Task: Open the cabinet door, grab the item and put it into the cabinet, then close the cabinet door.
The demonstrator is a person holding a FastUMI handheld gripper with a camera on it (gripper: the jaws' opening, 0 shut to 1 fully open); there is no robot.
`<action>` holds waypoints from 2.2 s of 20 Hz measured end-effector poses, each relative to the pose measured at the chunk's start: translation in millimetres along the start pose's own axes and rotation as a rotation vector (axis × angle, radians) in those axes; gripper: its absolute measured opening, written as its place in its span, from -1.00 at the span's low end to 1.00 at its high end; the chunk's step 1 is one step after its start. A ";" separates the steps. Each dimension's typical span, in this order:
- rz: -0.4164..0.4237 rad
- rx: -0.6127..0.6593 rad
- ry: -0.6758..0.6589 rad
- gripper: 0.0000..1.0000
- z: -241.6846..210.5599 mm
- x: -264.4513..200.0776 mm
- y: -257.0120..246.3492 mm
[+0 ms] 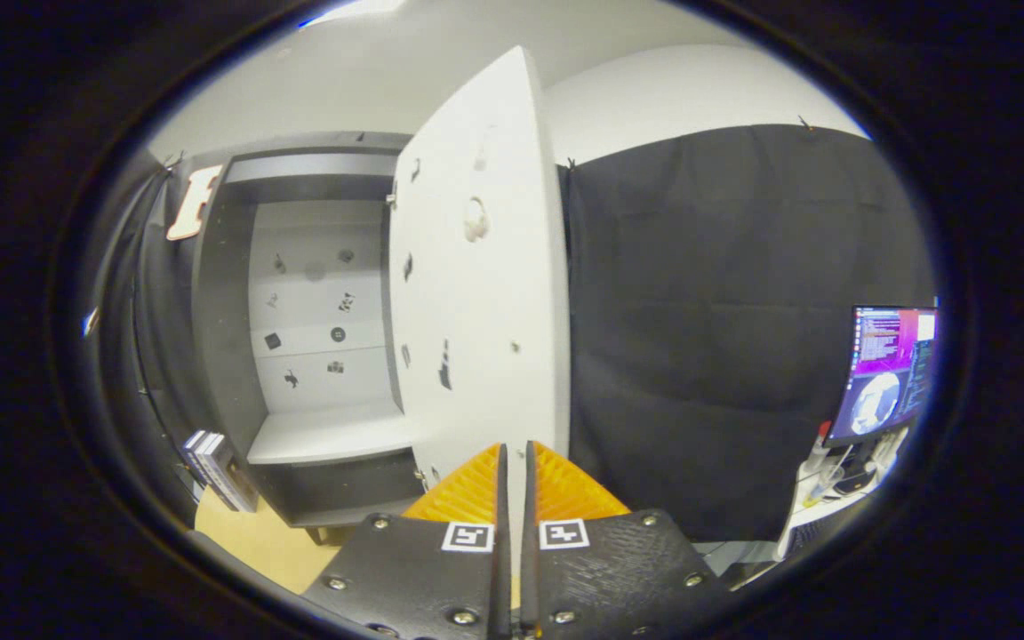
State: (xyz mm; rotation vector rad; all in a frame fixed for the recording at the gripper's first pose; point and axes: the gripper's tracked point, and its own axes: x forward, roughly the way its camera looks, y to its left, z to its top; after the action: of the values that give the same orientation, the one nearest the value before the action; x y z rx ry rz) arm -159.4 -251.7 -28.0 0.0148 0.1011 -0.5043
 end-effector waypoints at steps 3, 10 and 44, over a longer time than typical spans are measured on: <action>0.060 -0.026 0.002 -0.91 -5.2 6.4 33.3; 0.227 -0.054 0.063 -0.92 -41.8 8.2 112.1; 0.769 -0.388 0.850 -0.22 -444.3 32.9 219.5</action>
State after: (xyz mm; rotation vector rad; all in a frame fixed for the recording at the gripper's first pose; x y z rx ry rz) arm -66.1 -58.0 -475.7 -0.1106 0.9852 0.3275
